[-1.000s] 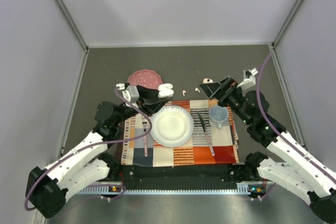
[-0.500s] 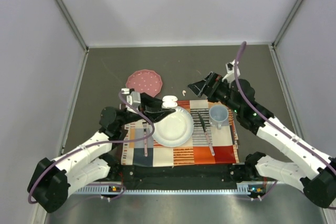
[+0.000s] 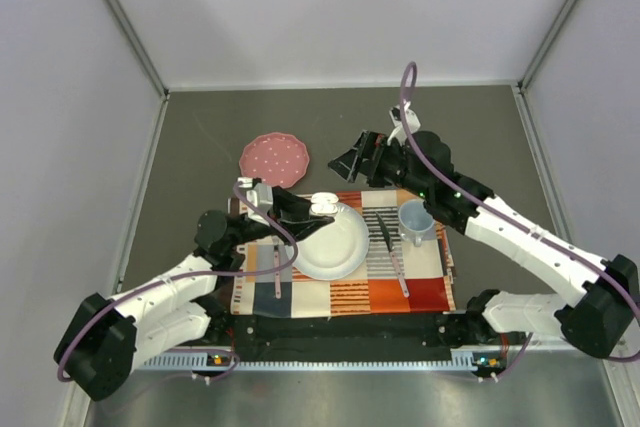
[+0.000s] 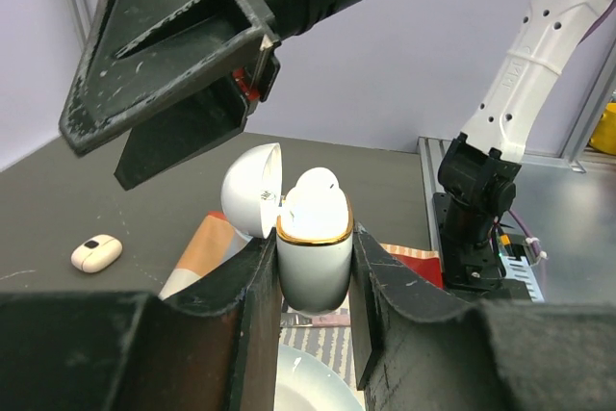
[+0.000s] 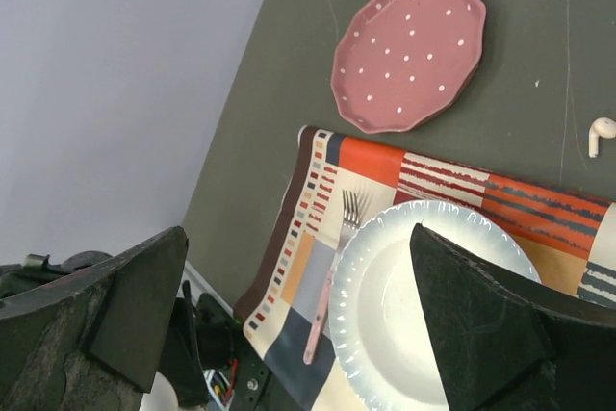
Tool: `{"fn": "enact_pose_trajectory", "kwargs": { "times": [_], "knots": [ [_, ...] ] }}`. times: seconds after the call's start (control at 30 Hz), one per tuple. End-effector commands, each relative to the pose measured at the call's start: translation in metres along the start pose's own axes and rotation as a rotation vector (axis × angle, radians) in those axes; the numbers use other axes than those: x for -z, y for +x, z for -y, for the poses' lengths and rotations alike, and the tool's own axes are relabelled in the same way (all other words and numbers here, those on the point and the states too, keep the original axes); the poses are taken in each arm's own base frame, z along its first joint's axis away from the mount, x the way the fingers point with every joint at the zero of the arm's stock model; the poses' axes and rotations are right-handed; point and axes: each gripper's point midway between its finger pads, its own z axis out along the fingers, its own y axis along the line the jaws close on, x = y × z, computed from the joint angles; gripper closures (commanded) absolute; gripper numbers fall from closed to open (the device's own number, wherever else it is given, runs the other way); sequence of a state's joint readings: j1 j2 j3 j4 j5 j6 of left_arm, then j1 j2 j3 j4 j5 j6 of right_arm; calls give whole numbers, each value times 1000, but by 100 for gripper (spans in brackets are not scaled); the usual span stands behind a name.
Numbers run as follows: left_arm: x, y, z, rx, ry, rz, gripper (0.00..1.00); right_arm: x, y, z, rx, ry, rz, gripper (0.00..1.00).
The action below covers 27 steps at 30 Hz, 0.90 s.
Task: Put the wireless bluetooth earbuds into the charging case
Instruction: Close the charging case with the earbuds.
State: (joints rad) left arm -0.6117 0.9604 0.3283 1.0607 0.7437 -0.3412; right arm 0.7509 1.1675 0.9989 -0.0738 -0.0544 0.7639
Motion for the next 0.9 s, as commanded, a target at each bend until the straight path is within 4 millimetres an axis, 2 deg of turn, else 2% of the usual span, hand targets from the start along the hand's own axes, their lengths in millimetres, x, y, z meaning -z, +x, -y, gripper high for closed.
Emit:
{"fn": "enact_pose_trajectory", "kwargs": {
  "times": [0.0,0.3,0.4,0.43,0.6,0.87],
  "knots": [
    [-6,-16,1,-54,15,46,100,-5,-1,-14,69,-16,-55,1],
    [-13,-15,-6,-34,6,50,100,1,12,-21,133,-68,-118,1],
    [-16,-15,-7,-27,3,58,100,3,16,-21,169,-69,-150,1],
    [-17,-15,-7,-24,7,61,100,4,22,-15,185,-48,-177,1],
    [-21,-15,-12,-13,-7,63,100,8,21,-9,228,-16,-197,1],
    [-24,-19,-19,-21,-43,79,100,15,23,-13,272,-41,-219,1]
  ]
}}
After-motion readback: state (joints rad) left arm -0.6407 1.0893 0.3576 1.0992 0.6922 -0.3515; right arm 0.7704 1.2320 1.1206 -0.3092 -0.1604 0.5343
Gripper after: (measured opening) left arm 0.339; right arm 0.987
